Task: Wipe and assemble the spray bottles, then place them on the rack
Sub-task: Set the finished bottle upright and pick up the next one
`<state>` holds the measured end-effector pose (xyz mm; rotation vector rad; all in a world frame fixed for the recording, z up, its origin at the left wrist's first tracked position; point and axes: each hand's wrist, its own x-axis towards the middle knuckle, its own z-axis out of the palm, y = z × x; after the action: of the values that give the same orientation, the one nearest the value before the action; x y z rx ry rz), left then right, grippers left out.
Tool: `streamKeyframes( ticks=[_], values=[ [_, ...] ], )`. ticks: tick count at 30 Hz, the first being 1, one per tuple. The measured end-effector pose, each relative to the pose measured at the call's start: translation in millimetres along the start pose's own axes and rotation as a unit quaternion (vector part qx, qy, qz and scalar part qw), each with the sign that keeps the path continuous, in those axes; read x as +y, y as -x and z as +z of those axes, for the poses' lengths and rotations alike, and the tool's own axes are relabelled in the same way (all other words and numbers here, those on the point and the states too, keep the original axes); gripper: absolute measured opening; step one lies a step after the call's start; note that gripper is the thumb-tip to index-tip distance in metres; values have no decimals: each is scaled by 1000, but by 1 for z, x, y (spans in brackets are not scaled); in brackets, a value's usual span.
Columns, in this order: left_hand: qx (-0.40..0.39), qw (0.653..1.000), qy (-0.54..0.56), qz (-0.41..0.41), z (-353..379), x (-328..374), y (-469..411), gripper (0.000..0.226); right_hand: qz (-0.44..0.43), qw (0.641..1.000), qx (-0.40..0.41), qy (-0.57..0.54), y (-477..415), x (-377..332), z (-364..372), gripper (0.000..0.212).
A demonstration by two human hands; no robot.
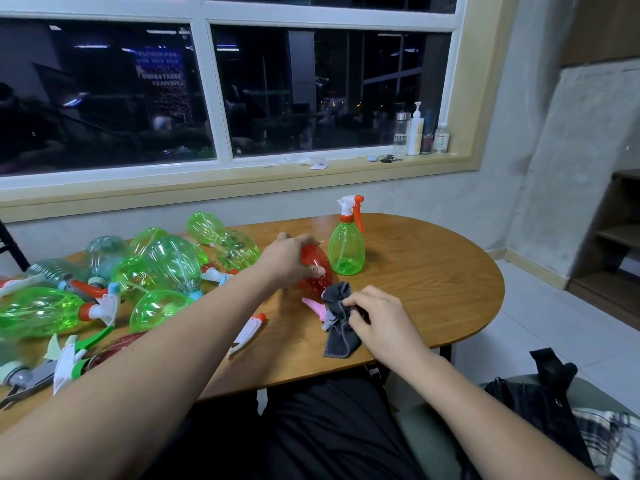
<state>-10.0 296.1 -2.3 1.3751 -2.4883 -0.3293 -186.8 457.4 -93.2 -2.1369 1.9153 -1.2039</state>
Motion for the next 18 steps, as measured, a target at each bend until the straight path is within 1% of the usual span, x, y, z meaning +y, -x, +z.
streamKeyframes(
  ticks=[4,8,12,14,16,18],
  values=[
    [4,1000,4,-2,0,-2,2,77,0,998,-33,56,-7,11,-10,19],
    [15,1000,20,-8,1,-6,4,77,41,993,-34,102,-16,22,-22,22],
    [22,998,53,-13,3,-17,6,80,75,990,4,120,-23,31,-36,25],
    [22,997,73,-20,3,-23,7,82,86,984,28,156,-23,31,-39,29],
    [25,995,95,-32,4,-29,7,83,69,980,59,179,-23,26,-38,32],
    [23,993,111,-44,6,-34,9,84,45,985,73,148,-25,12,-33,31]
  ],
)
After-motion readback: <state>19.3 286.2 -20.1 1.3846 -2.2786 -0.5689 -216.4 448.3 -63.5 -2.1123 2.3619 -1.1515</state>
